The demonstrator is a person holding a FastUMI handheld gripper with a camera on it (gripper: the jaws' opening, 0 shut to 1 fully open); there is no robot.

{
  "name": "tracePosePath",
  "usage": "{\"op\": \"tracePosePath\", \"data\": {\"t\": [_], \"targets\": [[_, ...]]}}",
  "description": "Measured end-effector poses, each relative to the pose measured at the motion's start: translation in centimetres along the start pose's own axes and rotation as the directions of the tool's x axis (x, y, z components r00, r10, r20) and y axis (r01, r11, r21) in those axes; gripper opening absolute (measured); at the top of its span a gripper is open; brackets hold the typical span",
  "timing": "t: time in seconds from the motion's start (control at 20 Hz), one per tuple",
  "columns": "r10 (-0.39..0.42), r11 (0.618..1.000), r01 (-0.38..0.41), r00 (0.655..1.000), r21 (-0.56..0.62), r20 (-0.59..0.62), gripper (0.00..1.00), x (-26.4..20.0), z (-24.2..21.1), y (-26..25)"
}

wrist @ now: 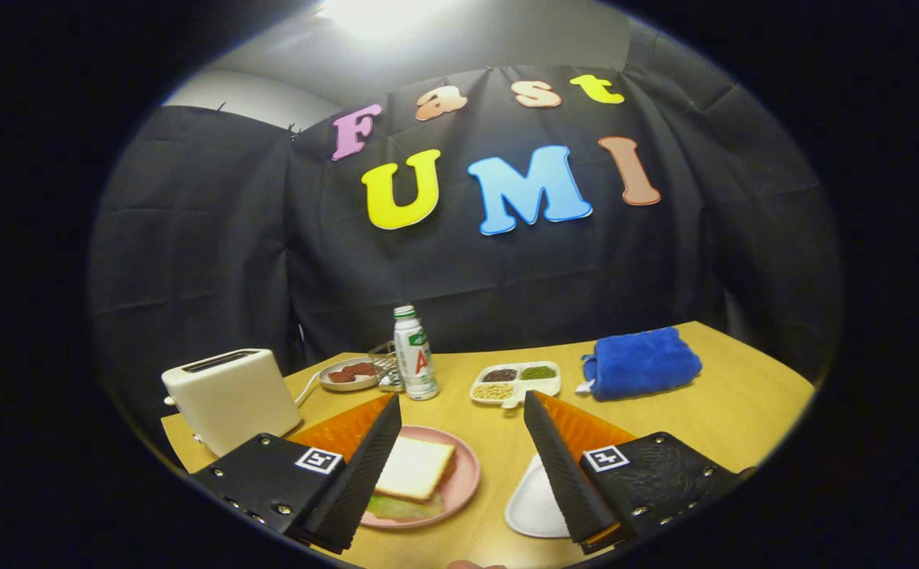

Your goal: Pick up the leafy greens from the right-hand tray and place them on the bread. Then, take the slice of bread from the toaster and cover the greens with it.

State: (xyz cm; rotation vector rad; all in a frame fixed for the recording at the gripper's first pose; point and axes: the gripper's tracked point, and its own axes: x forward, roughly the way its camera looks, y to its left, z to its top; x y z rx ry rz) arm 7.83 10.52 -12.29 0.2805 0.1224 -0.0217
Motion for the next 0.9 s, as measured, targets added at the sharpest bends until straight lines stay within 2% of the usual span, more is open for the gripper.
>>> {"op": "tracePosePath", "data": {"t": [0.25,0.45,0.7,0.9], "targets": [[-0.175,0.980,0.180,0.982,-0.090,0.067,0.95,-3.8,4.1,-11.1],[-0.261,0.954,0.273,0.960,-0.125,0.103,0.95,-7.1,6.1,-18.1],[-0.293,0.940,0.309,0.948,-0.143,0.124,0.95,-10.0,6.9,-25.9],[-0.307,0.934,0.333,0.933,-0.129,0.189,0.95,-11.5,7.1,-32.9]]}}
